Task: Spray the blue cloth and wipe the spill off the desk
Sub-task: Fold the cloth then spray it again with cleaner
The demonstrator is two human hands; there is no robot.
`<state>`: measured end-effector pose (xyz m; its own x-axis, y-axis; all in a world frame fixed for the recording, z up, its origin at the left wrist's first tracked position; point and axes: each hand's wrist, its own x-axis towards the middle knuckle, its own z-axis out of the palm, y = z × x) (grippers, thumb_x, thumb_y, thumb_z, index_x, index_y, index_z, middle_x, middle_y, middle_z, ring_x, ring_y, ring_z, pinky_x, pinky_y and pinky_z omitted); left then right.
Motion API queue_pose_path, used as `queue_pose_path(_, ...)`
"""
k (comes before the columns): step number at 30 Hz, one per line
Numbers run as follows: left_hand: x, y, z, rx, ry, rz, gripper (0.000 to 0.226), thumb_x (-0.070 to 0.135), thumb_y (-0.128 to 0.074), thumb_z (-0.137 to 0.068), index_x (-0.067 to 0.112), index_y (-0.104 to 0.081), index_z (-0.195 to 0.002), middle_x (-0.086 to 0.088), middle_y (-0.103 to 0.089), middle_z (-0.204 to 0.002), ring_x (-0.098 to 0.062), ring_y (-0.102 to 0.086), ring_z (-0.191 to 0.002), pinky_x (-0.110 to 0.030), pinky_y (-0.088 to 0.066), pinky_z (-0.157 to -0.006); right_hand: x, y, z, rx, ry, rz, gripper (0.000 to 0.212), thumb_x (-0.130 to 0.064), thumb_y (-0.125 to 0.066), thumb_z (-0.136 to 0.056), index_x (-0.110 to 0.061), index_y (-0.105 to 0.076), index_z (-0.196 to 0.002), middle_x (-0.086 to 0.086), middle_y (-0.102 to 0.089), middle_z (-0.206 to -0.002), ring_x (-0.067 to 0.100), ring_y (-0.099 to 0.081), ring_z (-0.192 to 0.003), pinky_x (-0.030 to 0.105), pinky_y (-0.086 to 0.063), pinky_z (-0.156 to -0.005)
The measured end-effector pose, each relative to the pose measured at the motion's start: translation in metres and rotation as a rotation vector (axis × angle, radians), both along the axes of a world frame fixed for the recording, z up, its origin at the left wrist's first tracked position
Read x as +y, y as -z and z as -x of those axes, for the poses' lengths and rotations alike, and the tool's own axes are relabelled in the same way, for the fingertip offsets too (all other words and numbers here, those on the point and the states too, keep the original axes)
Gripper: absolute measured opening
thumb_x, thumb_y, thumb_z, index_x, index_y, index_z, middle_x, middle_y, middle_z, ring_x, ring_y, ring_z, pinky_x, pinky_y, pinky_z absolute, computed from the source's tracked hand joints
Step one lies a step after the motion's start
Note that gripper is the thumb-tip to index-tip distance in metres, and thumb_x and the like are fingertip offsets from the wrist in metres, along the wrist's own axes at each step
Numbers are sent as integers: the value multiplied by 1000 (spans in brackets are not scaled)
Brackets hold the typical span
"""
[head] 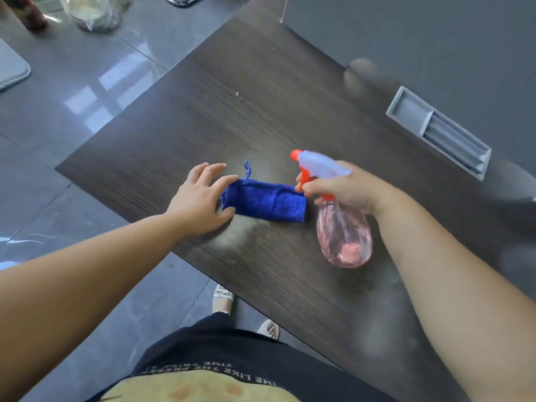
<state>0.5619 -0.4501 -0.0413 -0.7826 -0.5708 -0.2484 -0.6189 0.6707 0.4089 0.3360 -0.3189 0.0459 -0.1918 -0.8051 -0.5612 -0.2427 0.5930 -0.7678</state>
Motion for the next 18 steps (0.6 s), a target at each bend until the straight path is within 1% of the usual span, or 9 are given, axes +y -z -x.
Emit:
queue_pose_path(2, 2, 4, -5, -45, -8, 6, 69, 45, -61, -83, 33, -30, -144, -1, -18, -153, -28, -5, -141, -44, -30, -108, 9, 11, -20, 9, -37, -75, 49, -18, -64, -84, -53, -49, -115, 0, -59, -106, 16, -61, -83, 35, -49, -87)
queue_pose_path(6, 3, 8, -5, -42, -37, -8, 71, 49, -62, -82, 36, -30, -144, -3, -19, -151, -27, -4, -141, -46, -36, -104, 14, 23, -51, 19, -53, -208, 48, -27, -56, -89, -47, -41, -130, 2, -61, -104, 15, -60, -68, 21, -47, -67)
queue_pose_path(8, 3, 8, -4, -36, -25, 4, 70, 49, -64, -80, 32, -36, -142, -5, -27, -149, -29, -11, -140, -43, -33, -106, 12, 30, -59, 38, -18, -222, 50, -26, -54, -89, -45, -39, -133, 3, -61, -97, 17, -58, -65, 24, -47, -63)
queue_pose_path(9, 3, 9, -4, -41, -16, 14, 68, 48, -64, -80, 30, -39, -140, -5, -30, -148, -30, -14, -140, -42, -32, -107, 11, 33, -62, 42, 4, -220, 51, -25, -53, -88, -44, -39, -133, 3, -60, -93, 18, -57, -65, 29, -49, -66)
queue_pose_path(11, 4, 9, -3, -67, -7, 32, 66, 50, -62, -81, 28, -40, -140, -6, -30, -148, -33, -17, -139, -41, -29, -108, 10, 37, -70, 71, -5, -219, 48, -26, -53, -85, -42, -44, -129, 5, -60, -91, 19, -54, -66, 40, -51, -79)
queue_pose_path(13, 7, 9, -2, -62, -32, 39, 63, 53, -58, -83, 28, -42, -139, -6, -32, -148, -32, -18, -138, -41, -29, -108, 8, 41, -75, 98, -31, -235, 42, -33, -54, -83, -42, -47, -123, 7, -61, -92, 19, -53, -70, 43, -50, -86)
queue_pose_path(14, 8, 9, -1, -44, -54, 43, 60, 53, -56, -85, 28, -44, -138, -6, -34, -147, -31, -20, -137, -39, -29, -108, 6, 42, -78, 99, -18, -243, 44, -40, -55, -80, -40, -49, -124, 6, -64, -94, 18, -55, -73, 44, -49, -88)
queue_pose_path(16, 7, 7, 3, -27, -81, 54, 53, 52, -50, -88, 28, -48, -135, -5, -37, -144, -30, -25, -134, -35, -27, -108, 4, 44, -82, 61, 39, -241, 57, -58, -57, -69, -38, -54, -122, 4, -67, -96, 19, -62, -81, 46, -51, -90)
queue_pose_path(18, 6, 6, 6, -47, -80, 60, 49, 49, -48, -91, 28, -48, -135, -4, -38, -143, -29, -27, -131, -33, -26, -107, 3, 48, -83, 25, 82, -231, 68, -65, -58, -60, -43, -52, -125, 4, -69, -96, 21, -65, -91, 48, -51, -90)
